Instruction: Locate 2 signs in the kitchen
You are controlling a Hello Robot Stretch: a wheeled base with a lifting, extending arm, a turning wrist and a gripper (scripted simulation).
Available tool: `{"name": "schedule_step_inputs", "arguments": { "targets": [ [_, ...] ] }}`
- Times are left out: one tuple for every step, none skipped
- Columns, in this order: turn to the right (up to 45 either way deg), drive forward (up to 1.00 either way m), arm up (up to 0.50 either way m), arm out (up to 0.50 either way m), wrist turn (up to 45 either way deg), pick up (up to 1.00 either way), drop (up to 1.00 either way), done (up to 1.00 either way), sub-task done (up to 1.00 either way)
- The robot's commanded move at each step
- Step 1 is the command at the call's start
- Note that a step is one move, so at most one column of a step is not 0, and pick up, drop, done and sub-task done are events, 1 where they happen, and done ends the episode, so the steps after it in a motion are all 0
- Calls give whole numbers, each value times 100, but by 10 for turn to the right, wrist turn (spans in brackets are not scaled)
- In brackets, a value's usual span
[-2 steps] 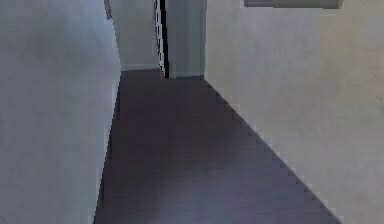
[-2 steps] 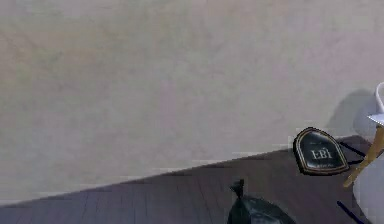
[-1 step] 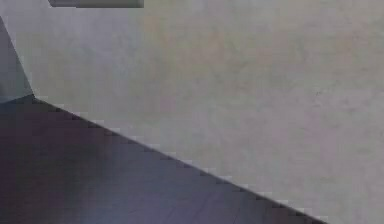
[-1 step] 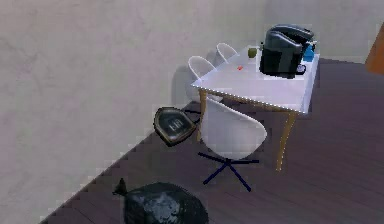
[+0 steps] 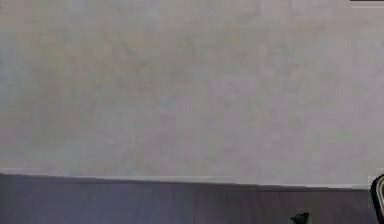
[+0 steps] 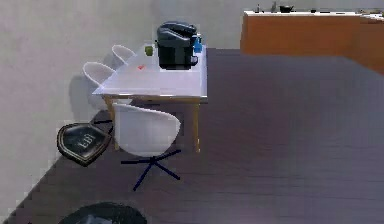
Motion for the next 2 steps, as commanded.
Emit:
{"name": "schedule_step_inputs", "arguments": {
  "targets": [
    [0,80,0,0,0,0,0,0,0],
    [450,0,0,0,0,0,0,0,0]
  ]
}}
